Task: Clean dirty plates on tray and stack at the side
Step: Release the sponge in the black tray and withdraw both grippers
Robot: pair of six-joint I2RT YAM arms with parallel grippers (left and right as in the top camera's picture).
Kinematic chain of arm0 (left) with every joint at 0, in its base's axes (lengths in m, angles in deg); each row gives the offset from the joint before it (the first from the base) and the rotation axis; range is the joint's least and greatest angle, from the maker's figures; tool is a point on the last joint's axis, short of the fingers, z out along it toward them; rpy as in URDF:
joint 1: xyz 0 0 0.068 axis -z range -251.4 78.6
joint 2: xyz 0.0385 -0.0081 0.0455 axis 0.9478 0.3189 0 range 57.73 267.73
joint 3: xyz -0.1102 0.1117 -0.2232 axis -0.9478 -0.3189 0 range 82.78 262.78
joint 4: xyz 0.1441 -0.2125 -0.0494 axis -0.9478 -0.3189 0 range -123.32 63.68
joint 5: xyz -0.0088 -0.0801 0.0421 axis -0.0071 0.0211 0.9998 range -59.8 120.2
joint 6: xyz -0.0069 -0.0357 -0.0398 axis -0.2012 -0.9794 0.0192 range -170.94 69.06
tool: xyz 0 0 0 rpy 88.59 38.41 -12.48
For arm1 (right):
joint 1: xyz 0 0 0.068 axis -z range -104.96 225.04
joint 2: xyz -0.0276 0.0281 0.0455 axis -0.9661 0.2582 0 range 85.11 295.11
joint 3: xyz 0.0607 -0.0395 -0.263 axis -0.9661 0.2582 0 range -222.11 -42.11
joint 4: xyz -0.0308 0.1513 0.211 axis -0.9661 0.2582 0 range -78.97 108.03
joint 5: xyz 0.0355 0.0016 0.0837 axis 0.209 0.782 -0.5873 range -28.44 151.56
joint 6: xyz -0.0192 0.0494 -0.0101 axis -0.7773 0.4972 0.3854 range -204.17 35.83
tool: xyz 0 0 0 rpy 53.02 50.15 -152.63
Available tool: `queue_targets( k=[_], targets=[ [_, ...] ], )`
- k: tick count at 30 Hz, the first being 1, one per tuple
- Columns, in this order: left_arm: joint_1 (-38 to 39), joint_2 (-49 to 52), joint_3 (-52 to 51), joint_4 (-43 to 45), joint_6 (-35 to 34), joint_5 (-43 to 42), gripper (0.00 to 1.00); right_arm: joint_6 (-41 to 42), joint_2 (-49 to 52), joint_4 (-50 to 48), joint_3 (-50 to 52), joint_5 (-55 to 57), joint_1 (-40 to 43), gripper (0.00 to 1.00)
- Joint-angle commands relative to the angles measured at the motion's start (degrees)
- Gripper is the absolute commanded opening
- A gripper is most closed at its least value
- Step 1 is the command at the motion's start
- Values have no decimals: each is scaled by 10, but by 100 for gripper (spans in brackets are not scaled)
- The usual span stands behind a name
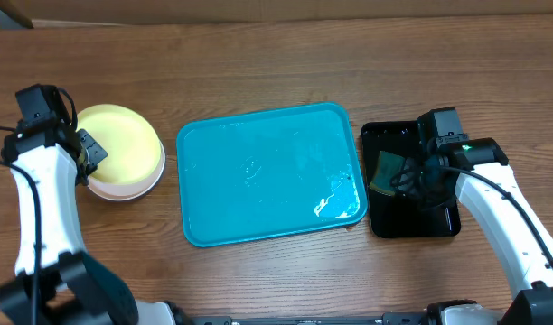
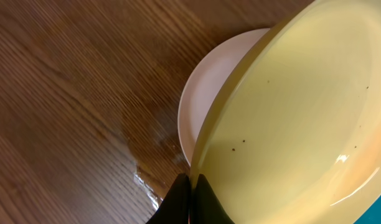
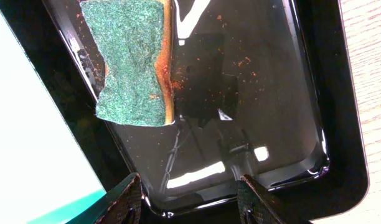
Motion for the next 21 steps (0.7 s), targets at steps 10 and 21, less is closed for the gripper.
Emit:
queue_targets(
  k=[10, 21],
  targets=[
    [-42, 35, 7, 10, 3, -125, 57, -3, -9, -3, -12, -1, 2, 52],
    [56, -70, 8, -2, 65, -237, 65, -45, -9, -66, -12, -39, 2, 53]
  ],
)
